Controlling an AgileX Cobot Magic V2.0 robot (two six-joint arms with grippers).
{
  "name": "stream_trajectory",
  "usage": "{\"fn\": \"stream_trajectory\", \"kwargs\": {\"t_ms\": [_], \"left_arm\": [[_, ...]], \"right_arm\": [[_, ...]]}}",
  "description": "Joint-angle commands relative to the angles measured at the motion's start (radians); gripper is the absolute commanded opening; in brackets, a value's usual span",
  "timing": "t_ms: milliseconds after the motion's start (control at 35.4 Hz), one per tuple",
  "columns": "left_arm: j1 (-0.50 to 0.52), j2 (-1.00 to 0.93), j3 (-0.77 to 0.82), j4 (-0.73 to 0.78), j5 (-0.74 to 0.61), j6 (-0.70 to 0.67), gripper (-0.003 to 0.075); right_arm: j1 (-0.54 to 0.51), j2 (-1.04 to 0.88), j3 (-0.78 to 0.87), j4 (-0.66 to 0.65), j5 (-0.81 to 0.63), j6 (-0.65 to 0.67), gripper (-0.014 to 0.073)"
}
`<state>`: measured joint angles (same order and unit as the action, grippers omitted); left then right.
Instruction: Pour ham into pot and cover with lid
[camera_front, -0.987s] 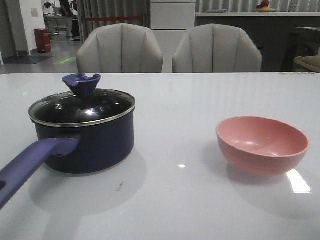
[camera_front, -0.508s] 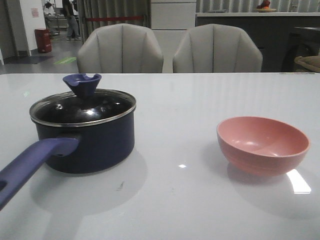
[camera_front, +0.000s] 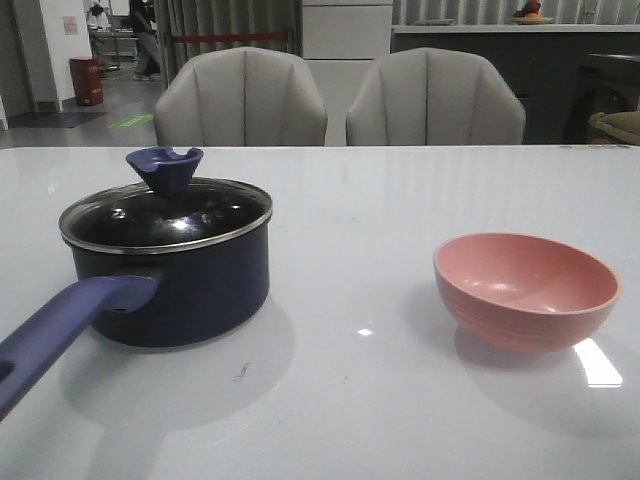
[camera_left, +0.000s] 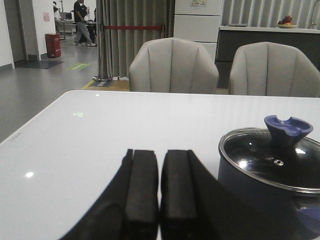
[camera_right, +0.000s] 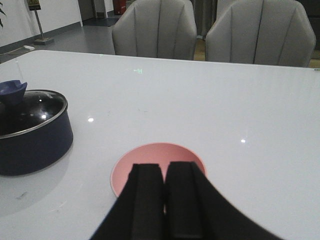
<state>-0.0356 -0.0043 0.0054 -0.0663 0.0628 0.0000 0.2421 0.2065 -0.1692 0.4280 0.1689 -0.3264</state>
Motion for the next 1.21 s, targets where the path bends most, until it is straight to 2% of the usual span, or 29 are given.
{"fn": "stream_trajectory", "kwargs": {"t_ms": [0,113,254,451,592,1185], "left_arm": [[-0.003,-0.01,0.022,0.0,-0.084,-0.006,0.0112],[-0.003,-0.01,0.022,0.0,-0.084,-0.006,0.0112],[-0.003,-0.01,0.022,0.0,-0.084,-0.006,0.0112],[-0.003,-0.01,0.022,0.0,-0.084,-0.006,0.0112],[-0.003,-0.01,0.022,0.0,-0.084,-0.006,0.0112],[-0.003,-0.01,0.022,0.0,-0.084,-0.006,0.0112]], "right_arm": [[-0.006,0.009,-0.003,-0.041,-0.127,0.002,0.0148],[-0.016,-0.012,0.043,-0.174,-0.221,0.058,0.0148],[-0.057,-0.093,0.09,-0.332,-0.232,0.153,0.0148],[-0.117,-0.186,0.157,-0.356,-0.23,0.209,0.0148],[-0.117,-0.236,0.191,-0.416,-0.217,0.319,0.0148],[-0.118,-0.236,0.191,-0.448,-0.217,0.319,0.0148]]}}
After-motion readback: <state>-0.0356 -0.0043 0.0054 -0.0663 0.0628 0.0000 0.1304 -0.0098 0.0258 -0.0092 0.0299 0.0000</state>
